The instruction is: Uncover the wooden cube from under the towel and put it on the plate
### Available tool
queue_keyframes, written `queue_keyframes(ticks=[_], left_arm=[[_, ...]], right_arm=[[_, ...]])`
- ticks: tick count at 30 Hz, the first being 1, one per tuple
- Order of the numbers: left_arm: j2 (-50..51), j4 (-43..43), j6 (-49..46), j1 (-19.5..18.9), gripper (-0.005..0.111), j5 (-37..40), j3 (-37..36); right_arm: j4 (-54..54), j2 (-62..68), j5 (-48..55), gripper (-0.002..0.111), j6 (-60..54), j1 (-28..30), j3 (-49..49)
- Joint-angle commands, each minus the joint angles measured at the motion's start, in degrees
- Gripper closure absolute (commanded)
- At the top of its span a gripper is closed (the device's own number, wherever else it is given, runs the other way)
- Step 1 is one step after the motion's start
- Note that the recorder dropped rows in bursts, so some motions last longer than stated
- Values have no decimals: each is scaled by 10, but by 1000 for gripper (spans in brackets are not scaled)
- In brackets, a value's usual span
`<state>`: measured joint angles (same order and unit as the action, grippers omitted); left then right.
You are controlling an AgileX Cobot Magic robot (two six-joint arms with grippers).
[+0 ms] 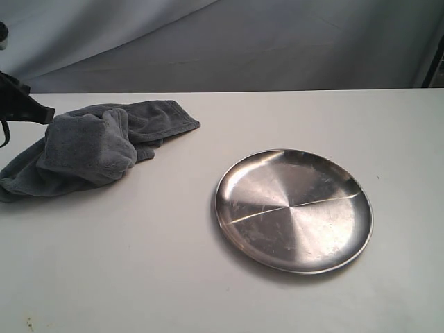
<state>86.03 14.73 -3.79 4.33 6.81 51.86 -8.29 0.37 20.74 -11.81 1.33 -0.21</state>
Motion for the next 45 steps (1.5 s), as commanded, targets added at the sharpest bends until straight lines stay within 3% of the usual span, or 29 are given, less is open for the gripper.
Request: queue_keyframes(ticks=[1, 11, 19, 24, 28, 32, 38, 41, 44, 45], left_arm=[[12, -24, -23, 3, 107, 35, 20], [83, -22, -27, 3, 107, 78, 74], [147, -51, -29, 3, 107, 183, 175], [202, -167, -142, 3, 106, 310, 248], [214, -232, -227, 3, 106, 286, 261], [212, -235, -242, 3, 106, 282, 265], [212, -252, -327, 3, 107, 367, 265], [212, -383, -474, 3, 107, 402, 265], [212, -555, -628, 3, 107, 410, 265], [212, -652, -712, 3, 107, 409, 265]], right_arm=[[1, -4, -6, 108, 0, -2, 2], [1, -4, -6, 108, 0, -2, 2], [1, -4, -6, 108, 0, -2, 2], [1, -4, -6, 108, 0, -2, 2], [1, -4, -6, 108, 0, -2, 2], [1, -4, -6, 108, 0, -2, 2], [1, -4, -6, 108, 0, -2, 2], [1, -4, -6, 108, 0, -2, 2], [1, -4, -6, 108, 0, -2, 2], [1, -4, -6, 108, 0, -2, 2]])
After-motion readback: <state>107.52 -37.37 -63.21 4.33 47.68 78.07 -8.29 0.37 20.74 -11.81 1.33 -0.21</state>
